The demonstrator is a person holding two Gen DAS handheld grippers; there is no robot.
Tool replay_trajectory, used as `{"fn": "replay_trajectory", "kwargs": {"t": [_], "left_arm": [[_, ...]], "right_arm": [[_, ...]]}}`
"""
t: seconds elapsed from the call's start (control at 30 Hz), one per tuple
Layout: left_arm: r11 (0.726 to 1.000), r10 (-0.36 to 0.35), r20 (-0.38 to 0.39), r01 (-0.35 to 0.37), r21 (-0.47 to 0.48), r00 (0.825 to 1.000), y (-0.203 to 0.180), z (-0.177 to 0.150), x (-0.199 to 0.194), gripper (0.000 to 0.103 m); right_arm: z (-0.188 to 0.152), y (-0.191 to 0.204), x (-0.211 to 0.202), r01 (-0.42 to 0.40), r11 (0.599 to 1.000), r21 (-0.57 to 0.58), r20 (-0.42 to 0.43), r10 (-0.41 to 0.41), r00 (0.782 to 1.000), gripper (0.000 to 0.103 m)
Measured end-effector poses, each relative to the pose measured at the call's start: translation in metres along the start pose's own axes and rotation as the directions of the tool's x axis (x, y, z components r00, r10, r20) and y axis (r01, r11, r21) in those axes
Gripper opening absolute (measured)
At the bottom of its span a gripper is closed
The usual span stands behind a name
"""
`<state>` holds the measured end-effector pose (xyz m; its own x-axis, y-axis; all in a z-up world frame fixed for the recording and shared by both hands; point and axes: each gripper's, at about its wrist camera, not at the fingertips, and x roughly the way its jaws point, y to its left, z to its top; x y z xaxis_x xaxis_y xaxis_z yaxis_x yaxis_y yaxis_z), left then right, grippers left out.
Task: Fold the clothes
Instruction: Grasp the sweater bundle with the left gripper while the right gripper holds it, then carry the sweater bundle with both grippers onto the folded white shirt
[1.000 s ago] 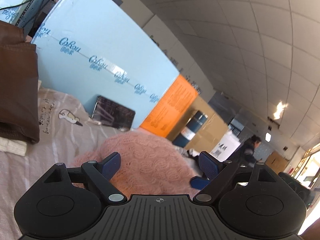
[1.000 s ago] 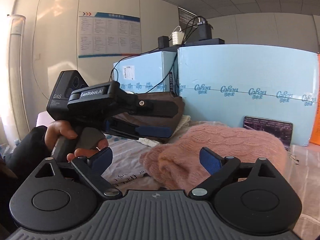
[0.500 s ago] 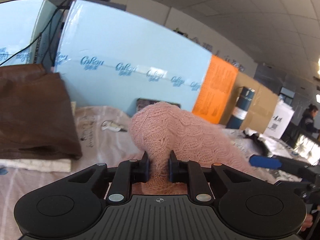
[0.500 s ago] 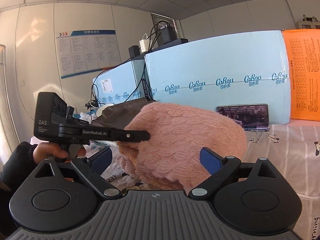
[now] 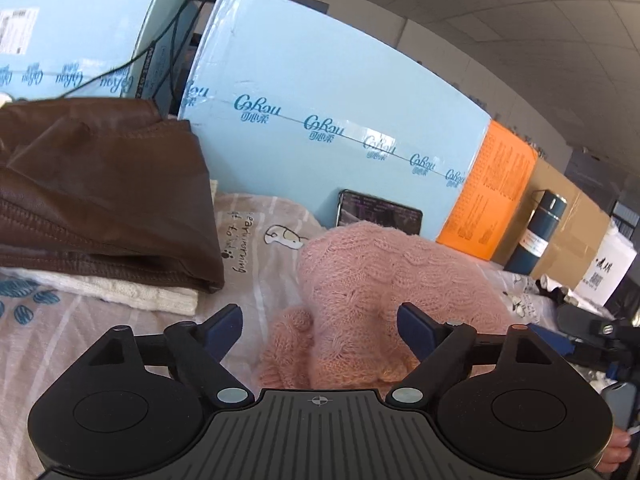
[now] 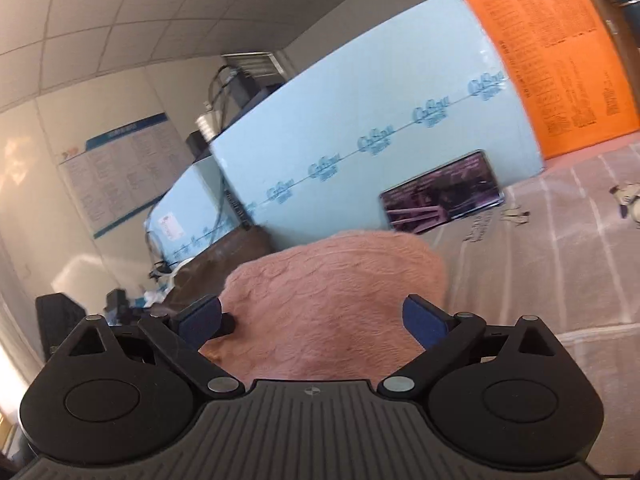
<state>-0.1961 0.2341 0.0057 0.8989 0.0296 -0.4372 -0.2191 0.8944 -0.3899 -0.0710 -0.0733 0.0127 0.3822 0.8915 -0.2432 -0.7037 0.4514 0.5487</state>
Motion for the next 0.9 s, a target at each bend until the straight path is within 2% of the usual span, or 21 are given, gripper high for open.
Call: {"fn": "replay_trajectory", "kwargs": {"t": [0.13, 0.23, 0.27, 0.33, 0.37, 0.4, 0.43, 0.47, 0.5, 0.6, 0.7, 0.8, 0.9], "left_arm": [[0.997, -0.043, -0.102, 0.036, -0.066, 0.994, 0.002, -0.005, 0.018, 0.093], [0.996, -0.073, -0.095, 0.068, -0.052, 0.993, -0.006, -0.009, 0.025, 0.093], [0.996, -0.085, -0.093, 0.081, -0.044, 0.992, -0.009, -0.009, 0.026, 0.093], [0.996, -0.094, -0.089, 0.093, -0.018, 0.992, -0.017, -0.012, 0.029, 0.090], [0.995, -0.097, -0.087, 0.097, 0.003, 0.992, -0.023, -0.013, 0.031, 0.078], [0.994, -0.099, -0.083, 0.102, 0.032, 0.992, -0.030, -0.013, 0.032, 0.061], [0.992, -0.104, -0.074, 0.108, 0.061, 0.992, -0.038, -0.013, 0.033, 0.055], [0.990, -0.107, -0.060, 0.112, 0.089, 0.992, -0.046, -0.011, 0.032, 0.048], [0.986, -0.112, -0.045, 0.116, 0.118, 0.993, -0.055, -0.009, 0.031, 0.046], [0.974, -0.149, -0.018, 0.150, 0.171, 0.989, -0.082, -0.001, 0.030, 0.045], [0.956, -0.199, 0.010, 0.191, 0.222, 0.980, -0.116, 0.008, 0.036, 0.045], [0.928, -0.277, 0.023, 0.262, 0.264, 0.961, -0.155, 0.016, 0.049, 0.045], [0.893, -0.351, 0.026, 0.326, 0.309, 0.936, -0.199, 0.020, 0.068, 0.046]], "right_arm": [[-0.005, -0.019, 0.017, 0.059, 0.991, 0.122, -0.092, -0.048, 0.995, 0.097], [-0.008, -0.024, 0.027, 0.068, 0.982, 0.176, -0.138, -0.044, 0.990, 0.093], [-0.009, -0.022, 0.028, 0.070, 0.982, 0.175, -0.141, -0.045, 0.989, 0.089], [-0.010, -0.020, 0.029, 0.077, 0.982, 0.171, -0.147, -0.051, 0.988, 0.071], [-0.010, -0.019, 0.028, 0.083, 0.982, 0.171, -0.146, -0.058, 0.988, 0.067], [-0.010, -0.019, 0.027, 0.089, 0.981, 0.171, -0.144, -0.065, 0.988, 0.058], [-0.010, -0.019, 0.026, 0.096, 0.981, 0.171, -0.142, -0.072, 0.987, 0.053], [-0.008, -0.019, 0.023, 0.100, 0.980, 0.174, -0.132, -0.077, 0.988, 0.050], [-0.006, -0.019, 0.019, 0.103, 0.979, 0.177, -0.121, -0.082, 0.989, 0.046], [0.005, -0.019, 0.000, 0.123, 0.976, 0.181, -0.047, -0.117, 0.992, 0.044], [0.021, -0.020, -0.029, 0.148, 0.976, 0.161, 0.053, -0.159, 0.986, 0.043], [0.038, -0.031, -0.062, 0.188, 0.973, 0.132, 0.152, -0.207, 0.966, 0.043], [0.057, -0.051, -0.099, 0.234, 0.962, 0.138, 0.240, -0.262, 0.935, 0.043]]}}
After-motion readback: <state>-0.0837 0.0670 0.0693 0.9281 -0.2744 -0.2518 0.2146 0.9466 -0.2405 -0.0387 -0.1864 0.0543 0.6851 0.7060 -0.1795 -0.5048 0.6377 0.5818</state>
